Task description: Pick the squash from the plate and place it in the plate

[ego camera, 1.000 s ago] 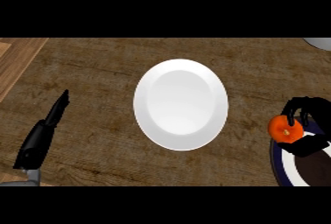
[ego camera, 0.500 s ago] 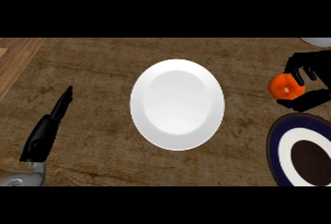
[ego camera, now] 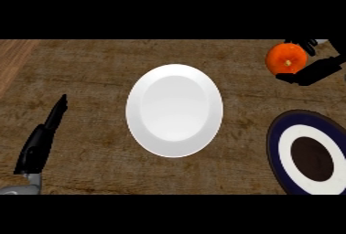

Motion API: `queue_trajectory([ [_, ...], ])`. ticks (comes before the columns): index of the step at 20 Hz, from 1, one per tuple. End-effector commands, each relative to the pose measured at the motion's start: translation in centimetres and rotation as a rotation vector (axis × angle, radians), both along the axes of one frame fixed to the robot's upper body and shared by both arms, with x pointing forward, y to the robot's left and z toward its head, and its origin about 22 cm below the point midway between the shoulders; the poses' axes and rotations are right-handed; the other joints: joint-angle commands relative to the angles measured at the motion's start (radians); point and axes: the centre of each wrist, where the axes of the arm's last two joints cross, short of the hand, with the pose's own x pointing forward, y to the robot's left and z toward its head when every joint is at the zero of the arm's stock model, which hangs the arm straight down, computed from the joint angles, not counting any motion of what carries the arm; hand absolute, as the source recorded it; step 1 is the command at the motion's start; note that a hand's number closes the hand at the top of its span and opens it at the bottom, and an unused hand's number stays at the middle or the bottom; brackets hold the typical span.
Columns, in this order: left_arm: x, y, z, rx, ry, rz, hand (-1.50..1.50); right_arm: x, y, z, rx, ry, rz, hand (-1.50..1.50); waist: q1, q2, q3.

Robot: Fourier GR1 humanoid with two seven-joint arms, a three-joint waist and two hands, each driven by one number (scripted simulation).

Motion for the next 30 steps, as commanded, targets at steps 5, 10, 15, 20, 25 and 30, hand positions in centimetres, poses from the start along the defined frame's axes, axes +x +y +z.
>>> queue_trajectory([
  [5,-1.7,0.4,0.2,-0.017,0.013,0.056,0.0,3.3,7.2,2.4,0.048,0.032,0.268,1.5,-0.059,-0.019,-0.002],
  [10,-4.0,1.0,-0.5,-0.011,0.023,0.067,0.0,3.1,13.8,2.4,0.071,0.08,0.342,1.5,-0.068,-0.022,-0.003],
  [15,-2.8,2.3,-1.1,-0.008,0.018,0.08,0.0,2.5,20.2,1.6,0.048,0.181,0.34,1.5,-0.075,-0.022,-0.003],
  [20,-1.8,2.2,-0.9,-0.018,0.035,0.076,0.0,0.8,24.8,-1.8,-0.04,0.222,0.352,1.5,-0.08,-0.02,-0.003],
  [25,-4.1,2.7,-2.9,-0.003,0.031,0.071,0.0,-0.3,27.9,-5.6,-0.128,0.278,0.356,1.5,-0.076,-0.019,-0.003],
  [30,-3.3,1.7,-0.7,0.0,0.037,0.079,0.0,-0.8,29.5,-7.8,-0.165,0.337,0.402,1.5,-0.067,-0.018,-0.003],
])
